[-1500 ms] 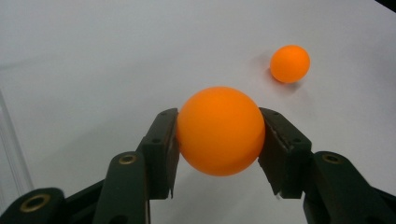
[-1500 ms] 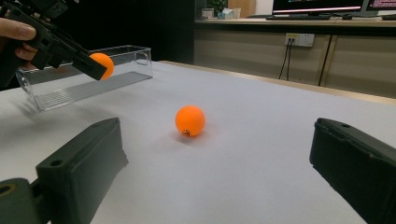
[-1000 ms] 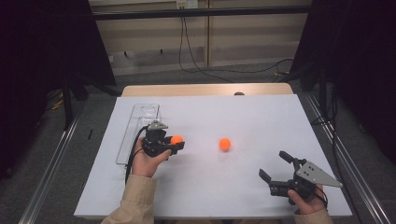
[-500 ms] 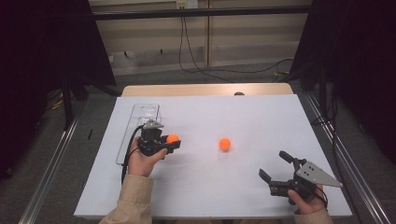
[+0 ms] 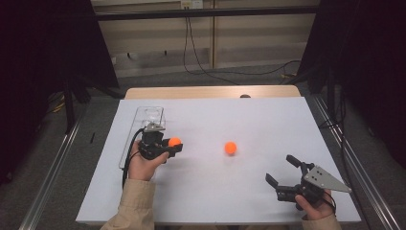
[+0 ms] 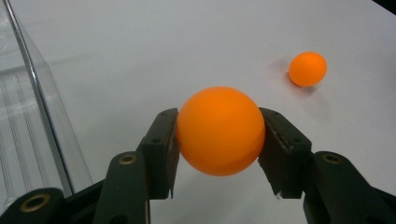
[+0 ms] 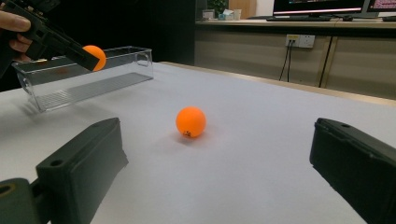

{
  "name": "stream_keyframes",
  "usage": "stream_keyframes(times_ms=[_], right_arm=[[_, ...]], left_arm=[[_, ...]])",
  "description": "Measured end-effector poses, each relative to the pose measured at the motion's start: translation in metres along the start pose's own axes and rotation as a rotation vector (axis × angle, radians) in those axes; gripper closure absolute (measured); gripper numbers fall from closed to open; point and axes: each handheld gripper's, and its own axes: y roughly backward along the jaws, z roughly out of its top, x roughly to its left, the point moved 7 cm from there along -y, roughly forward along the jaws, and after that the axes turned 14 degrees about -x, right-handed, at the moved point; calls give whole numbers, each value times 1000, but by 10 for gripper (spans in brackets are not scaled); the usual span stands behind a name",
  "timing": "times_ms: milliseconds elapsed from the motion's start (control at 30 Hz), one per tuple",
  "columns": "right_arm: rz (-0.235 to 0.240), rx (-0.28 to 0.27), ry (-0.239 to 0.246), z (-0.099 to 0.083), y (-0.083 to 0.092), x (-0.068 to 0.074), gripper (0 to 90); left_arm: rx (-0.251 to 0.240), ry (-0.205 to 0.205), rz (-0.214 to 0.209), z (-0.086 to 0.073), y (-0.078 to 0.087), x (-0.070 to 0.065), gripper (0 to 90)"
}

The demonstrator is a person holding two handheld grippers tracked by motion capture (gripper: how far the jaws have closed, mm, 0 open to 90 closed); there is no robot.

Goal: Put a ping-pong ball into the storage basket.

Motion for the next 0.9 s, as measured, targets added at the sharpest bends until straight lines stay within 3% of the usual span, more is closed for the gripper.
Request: stream_keyframes(times_ms=[900], right_arm=[[-1,-1,1,1,0,0,24]], left_arm=[[6,12,18,0,10,12,508]])
